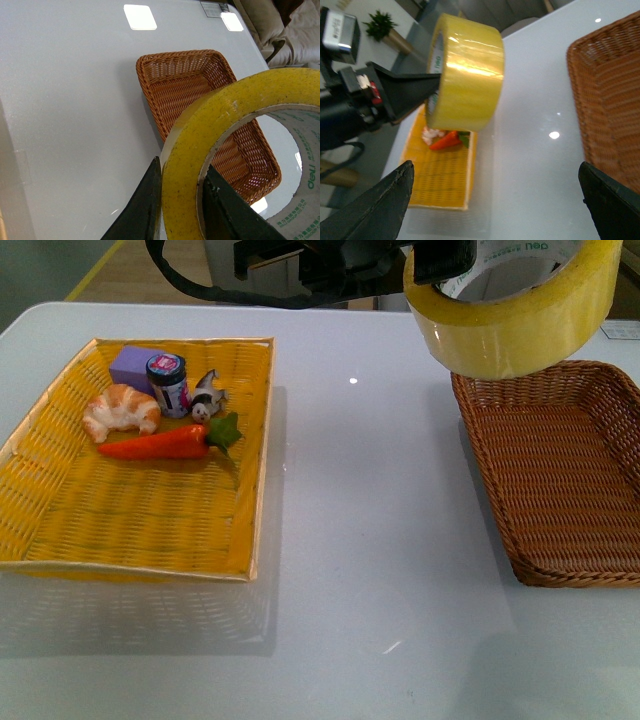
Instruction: Move tape to another basket
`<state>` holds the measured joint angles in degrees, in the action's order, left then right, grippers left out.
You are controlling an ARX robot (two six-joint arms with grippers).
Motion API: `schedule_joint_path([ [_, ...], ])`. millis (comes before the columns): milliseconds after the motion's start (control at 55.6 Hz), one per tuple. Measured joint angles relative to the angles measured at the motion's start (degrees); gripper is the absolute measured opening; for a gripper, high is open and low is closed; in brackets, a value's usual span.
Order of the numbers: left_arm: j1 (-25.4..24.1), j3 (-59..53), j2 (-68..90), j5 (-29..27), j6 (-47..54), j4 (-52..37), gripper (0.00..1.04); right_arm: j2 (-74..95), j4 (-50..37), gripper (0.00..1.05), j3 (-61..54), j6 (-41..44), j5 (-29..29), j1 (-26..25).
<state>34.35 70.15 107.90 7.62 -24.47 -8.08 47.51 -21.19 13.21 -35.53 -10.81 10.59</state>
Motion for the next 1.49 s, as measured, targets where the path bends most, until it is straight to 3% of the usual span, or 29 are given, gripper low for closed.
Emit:
schedule_joint_path([
  [180, 0.0, 0.0, 0.0, 0.6, -0.7, 0.2, 0.15, 12.7, -15.1, 0.96, 1.0, -7.4, -2.9, 2.4],
  [360, 0.0, 0.0, 0.0, 1.4, -1.2, 0.2, 0.15, 23.0, -22.7, 0.96, 3.8, -10.6, -4.0, 3.0],
  [846, 0.0, 0.0, -0.9, 2.1, -1.4, 1.1, 0.15, 35.6, -28.8, 0.96, 10.1, -12.4, -4.2, 2.4],
  [1187, -0.2, 0.0, -1.1, 3.0, -2.0, 1.4, 0.15, 37.1, -31.0, 0.48, 11.4, -14.8, -3.9, 2.1],
  [1493, -0.3, 0.0, -1.4, 3.2, -2.2, 1.7, 0.15, 37.3, -31.3, 0.47, 11.5, -15.8, -3.9, 2.1],
])
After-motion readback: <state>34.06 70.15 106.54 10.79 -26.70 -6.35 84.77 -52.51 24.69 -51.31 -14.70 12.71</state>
